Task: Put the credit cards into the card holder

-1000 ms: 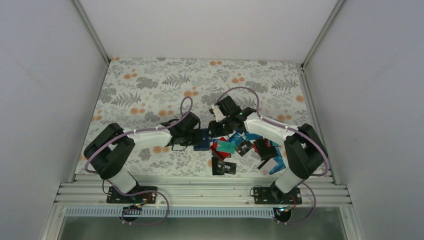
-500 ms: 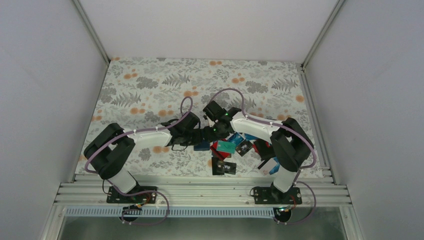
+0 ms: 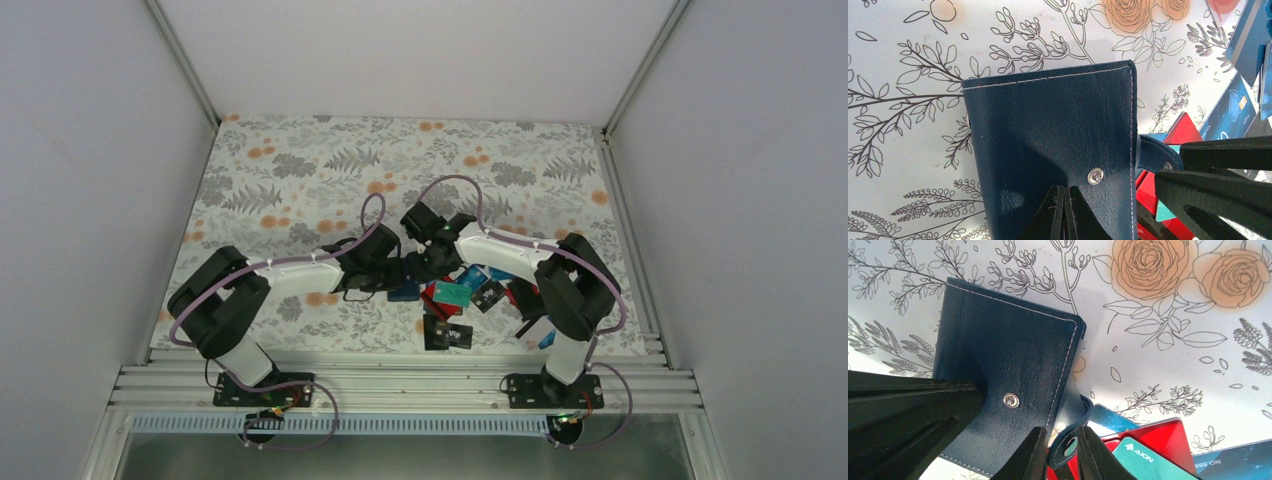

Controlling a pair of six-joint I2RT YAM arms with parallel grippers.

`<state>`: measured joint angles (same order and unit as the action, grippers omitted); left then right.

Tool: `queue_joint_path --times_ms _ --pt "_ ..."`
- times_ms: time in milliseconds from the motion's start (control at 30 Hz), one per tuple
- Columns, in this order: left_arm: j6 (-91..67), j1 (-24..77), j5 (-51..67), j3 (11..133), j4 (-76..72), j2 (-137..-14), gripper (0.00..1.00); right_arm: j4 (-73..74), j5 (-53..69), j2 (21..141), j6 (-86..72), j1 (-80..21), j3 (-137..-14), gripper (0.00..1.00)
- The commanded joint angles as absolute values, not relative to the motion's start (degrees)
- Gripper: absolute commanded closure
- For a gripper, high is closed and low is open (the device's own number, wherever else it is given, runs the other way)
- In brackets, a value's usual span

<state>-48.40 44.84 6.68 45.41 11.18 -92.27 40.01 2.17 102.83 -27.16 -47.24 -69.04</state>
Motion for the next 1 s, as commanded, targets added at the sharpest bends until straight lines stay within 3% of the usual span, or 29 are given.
queue_joint_path --times_ms 0,233,467,967 --pt "-47.55 45.00 6.94 44.12 10.99 -92.96 0.98 41.09 0.07 103.83 -27.66 -47.88 -71.10 0.84" --pt "-47.61 45.02 6.92 44.13 11.14 -92.88 0.98 41.10 -0.04 103.33 -27.86 -47.90 -70.76 0.95" --pt "-47.72 45.03 6.94 44.11 11.16 -92.79 0.98 41.28 -0.44 102.47 -28.06 -47.89 -70.13 0.96" --pt "-47.54 45.05 7.29 44.23 10.97 -92.81 0.98 34.95 10.76 103.08 -27.60 -47.87 -71.31 0.96"
